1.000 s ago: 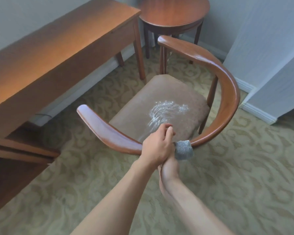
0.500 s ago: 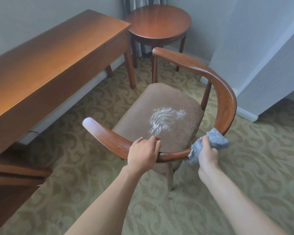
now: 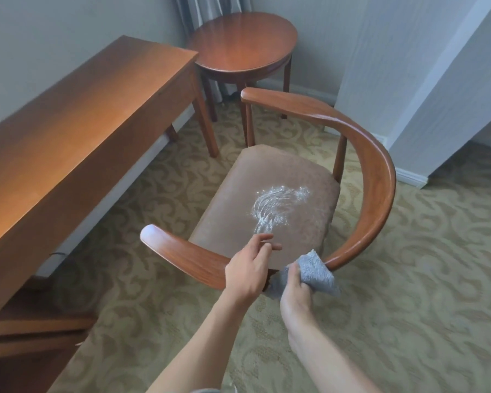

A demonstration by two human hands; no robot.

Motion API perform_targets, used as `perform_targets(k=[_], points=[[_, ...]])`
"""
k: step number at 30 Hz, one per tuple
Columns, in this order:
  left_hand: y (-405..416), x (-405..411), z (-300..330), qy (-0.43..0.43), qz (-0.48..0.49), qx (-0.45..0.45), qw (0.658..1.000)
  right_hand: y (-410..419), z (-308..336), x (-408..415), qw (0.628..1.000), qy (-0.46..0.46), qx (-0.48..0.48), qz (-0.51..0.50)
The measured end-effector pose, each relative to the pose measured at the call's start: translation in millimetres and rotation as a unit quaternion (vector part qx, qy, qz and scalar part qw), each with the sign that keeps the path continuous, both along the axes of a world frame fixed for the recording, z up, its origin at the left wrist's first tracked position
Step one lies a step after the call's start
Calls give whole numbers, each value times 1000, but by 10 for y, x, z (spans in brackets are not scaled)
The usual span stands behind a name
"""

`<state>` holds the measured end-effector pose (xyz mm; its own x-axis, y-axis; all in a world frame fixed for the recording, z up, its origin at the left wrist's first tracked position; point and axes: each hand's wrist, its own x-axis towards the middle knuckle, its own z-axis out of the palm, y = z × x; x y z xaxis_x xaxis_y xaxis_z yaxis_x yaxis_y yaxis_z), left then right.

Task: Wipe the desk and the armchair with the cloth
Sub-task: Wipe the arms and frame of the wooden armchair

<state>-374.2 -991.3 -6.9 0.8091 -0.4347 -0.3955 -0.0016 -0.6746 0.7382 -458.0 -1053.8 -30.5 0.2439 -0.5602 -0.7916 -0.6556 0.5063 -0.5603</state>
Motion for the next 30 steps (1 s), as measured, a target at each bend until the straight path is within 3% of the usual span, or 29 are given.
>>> perform_targets(k=[5,8,11,14,17,30], points=[[102,179,-28,54,-24,-55,997,326,0,152,993,-40,89,-67],[224,343,-29,54,-105,-66,991,648,-54,279,978,-97,103,-155],[436,563,-38,-28,-206,-11,978,920,-2,399,953,-152,135,-226],[712,903,-129,-180,-280,58,941,1118,53,493,944,-169,131,-253],[897,1162,-295,-241,-288,92,922,1277,57,558,937,-181,137,-264],[960,1235,-249,-168,-264,-15,950,1751,55,995,888,-248,212,-325]])
